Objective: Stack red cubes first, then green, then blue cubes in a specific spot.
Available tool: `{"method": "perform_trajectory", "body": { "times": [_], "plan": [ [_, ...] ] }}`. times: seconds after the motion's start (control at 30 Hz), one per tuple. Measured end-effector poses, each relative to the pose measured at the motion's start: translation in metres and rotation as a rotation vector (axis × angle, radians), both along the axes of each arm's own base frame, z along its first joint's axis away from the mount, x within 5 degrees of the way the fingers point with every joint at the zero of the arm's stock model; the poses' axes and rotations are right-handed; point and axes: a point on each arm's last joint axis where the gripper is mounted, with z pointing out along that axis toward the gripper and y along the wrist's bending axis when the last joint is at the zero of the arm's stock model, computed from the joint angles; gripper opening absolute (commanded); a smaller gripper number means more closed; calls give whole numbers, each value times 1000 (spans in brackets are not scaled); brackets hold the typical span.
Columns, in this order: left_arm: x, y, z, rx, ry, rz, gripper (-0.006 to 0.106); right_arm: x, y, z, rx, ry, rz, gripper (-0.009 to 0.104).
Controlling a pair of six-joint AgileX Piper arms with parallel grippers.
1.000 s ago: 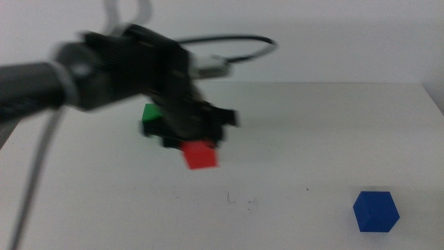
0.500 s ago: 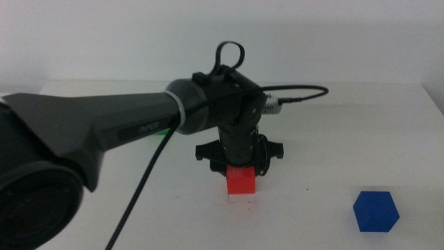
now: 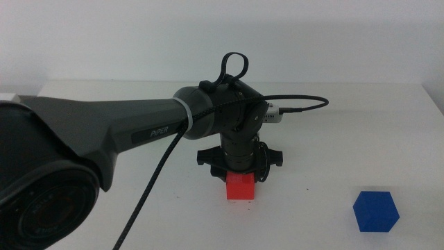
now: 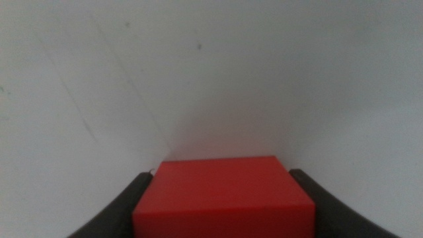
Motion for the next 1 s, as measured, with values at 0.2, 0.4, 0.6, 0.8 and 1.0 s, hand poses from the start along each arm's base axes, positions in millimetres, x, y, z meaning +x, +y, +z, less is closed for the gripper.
{"method": "perform_trajectory", "body": {
  "times": [0.2,0.4,0.6,0.8,1.0],
  "plan": [
    [-3,1,7,-3,8,-12,94,0,0,0,0,0,0,84],
    [2,37,83,-26,-136,8,94,0,0,0,0,0,0,84],
    [39,125,129,-12,-264,100,94,0,0,0,0,0,0,84],
    [83,179,107,-41,-261,140,94,0,0,0,0,0,0,84],
    [116,184,64,-28,-208,120,94,0,0,0,0,0,0,84]
  ]
}}
